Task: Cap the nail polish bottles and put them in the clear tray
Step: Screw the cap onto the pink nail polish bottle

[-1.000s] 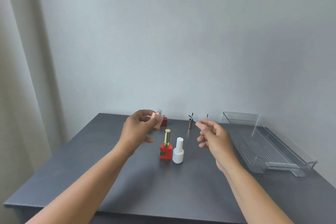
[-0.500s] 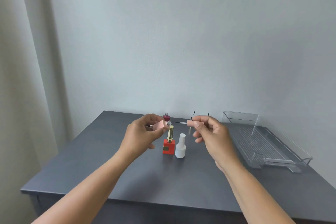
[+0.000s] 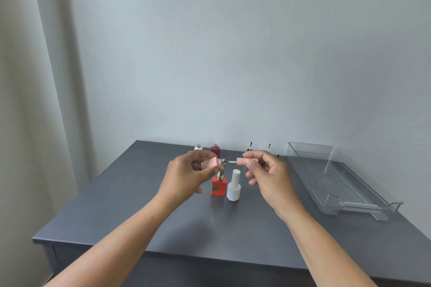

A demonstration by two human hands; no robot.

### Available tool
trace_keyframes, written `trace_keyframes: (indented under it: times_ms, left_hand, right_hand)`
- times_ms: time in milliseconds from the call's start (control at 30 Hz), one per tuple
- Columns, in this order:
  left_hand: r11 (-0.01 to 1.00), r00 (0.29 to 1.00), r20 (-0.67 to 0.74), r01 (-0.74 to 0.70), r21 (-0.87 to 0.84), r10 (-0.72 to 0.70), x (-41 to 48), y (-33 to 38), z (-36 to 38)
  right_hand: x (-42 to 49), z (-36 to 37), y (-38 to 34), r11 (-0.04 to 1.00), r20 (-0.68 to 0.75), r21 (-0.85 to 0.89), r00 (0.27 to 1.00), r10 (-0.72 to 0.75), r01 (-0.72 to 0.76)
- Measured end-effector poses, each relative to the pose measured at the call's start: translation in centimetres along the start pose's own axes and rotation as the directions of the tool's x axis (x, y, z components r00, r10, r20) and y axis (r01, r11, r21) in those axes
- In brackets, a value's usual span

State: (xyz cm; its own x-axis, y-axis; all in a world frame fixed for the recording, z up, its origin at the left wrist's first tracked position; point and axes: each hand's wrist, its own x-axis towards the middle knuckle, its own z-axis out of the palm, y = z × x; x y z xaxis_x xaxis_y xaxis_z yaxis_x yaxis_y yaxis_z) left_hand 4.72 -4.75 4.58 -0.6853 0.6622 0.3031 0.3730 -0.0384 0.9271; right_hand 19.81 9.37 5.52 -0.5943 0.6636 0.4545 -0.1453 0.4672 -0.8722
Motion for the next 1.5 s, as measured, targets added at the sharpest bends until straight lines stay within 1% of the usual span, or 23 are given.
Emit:
trace_keyframes:
  times_ms: [367, 567, 733, 933, 1200, 1333, 1500]
  left_hand:
    - [1.0, 1.0, -0.006, -0.004, -0.012, 0.004, -0.1, 0.3, 0.1]
    - [1.0, 1.0, -0.007, -0.012, 0.018, 0.013, -0.1, 0.6, 0.1]
    - [0.999, 0.999, 0.024, -0.035, 0.031, 0.034, -0.3, 0.7, 0.3]
    - [0.997, 0.998, 0.054, -0.047, 0.062, 0.044, -0.6, 0.8, 0.5]
    - [0.994, 0.995, 0.04, -0.096, 0.049, 0.094, -1.0, 0.9, 1.0]
    - [0.993, 0.993, 0.052, -0.105, 0.06, 0.101, -1.1, 0.8, 1.2]
    - [0.997, 0.997, 0.054, -0.064, 0.039, 0.062, -1.2, 0.5, 1.2]
  right_hand:
    - [0.0, -0.2, -0.4, 0.999, -0.001, -0.032, 1.0, -0.002, 0.002]
    - [-0.1, 0.0, -0.9, 0.999, -0.003, -0.033, 1.0, -0.018, 0.017]
    - [-0.1, 0.4, -1.1, 1.0, 0.0, -0.023, 1.0, -0.017, 0.017]
    - [-0.2, 0.5, -1.1, 0.998, 0.034, -0.058, 0.999, -0.021, 0.023]
    - [-0.3, 0.2, -1.0, 0.996, 0.01, -0.077, 0.999, -0.035, 0.036]
    - [-0.4, 0.0, -1.0, 0.998, -0.002, -0.062, 1.0, -0.011, 0.011]
    - [-0.6, -0.3, -0.8, 0.998, 0.111, -0.005, 0.992, 0.059, -0.059]
